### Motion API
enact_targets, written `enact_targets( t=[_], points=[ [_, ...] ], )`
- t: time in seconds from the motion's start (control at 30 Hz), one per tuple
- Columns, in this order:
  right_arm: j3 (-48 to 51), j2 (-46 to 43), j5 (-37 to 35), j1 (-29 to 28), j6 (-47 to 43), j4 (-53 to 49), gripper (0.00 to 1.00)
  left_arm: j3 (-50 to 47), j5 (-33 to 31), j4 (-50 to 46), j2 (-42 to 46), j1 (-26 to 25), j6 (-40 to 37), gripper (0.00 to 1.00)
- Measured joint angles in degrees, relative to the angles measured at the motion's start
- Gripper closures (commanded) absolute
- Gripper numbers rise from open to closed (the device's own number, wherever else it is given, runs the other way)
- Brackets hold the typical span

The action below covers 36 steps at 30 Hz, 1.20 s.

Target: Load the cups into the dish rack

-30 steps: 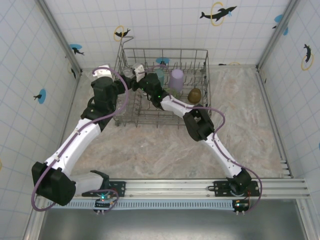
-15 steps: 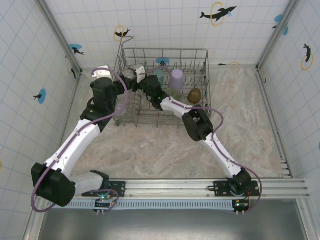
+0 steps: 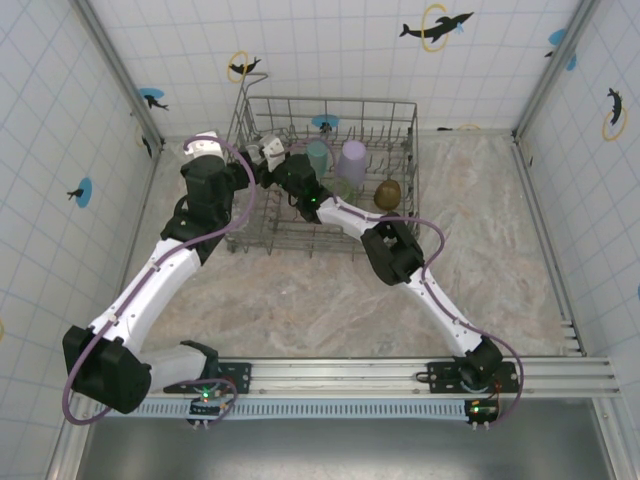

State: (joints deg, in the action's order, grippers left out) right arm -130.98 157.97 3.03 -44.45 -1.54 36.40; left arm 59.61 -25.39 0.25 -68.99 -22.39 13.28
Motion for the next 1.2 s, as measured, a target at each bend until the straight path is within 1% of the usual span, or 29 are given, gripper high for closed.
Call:
enact_targets(
  t=[0.17,0.3,0.37,0.63,0.87,0.97,1.2],
  points=[
    [1.38,-0.59,-0.39,-0.07,0.09,0.50,0.35,-0.39,0.02,-0.02,0.02,0.00,-0.02,0.02],
    [1.73,-0.79,-0.46,-0.07,0.31,0.74,0.34,-0.92,0.00,-0.04,0.02,0.00,-0.04,0.02],
    [1.73,-0.76,-0.44,-0.07,0.70,0.74,0.29,-0.98,0.00,0.00,0.04,0.00,-0.04,0.02],
    [1.84,-0.79,-1.38,-0.04,1.84,1.40,0.18,-1.09,-0.02,0.04,0.66,0.00,-0.31,0.02],
    [2.23,-1.05,-1.88,0.11,2.58,1.68,0.14,-1.11,-0.26,0.17,0.74,0.00,-1.11,0.02],
    [2.67,-1.36,-1.86,0.22,3.63,1.81,0.08,-1.14,-0.42,0.17,0.74,0.00,-1.27,0.02],
    [4.81,-4.35,0.13,0.72,8.50,-0.94,0.00,-1.14,-0.44,0.15,0.74,0.00,-1.25,0.02]
  ],
)
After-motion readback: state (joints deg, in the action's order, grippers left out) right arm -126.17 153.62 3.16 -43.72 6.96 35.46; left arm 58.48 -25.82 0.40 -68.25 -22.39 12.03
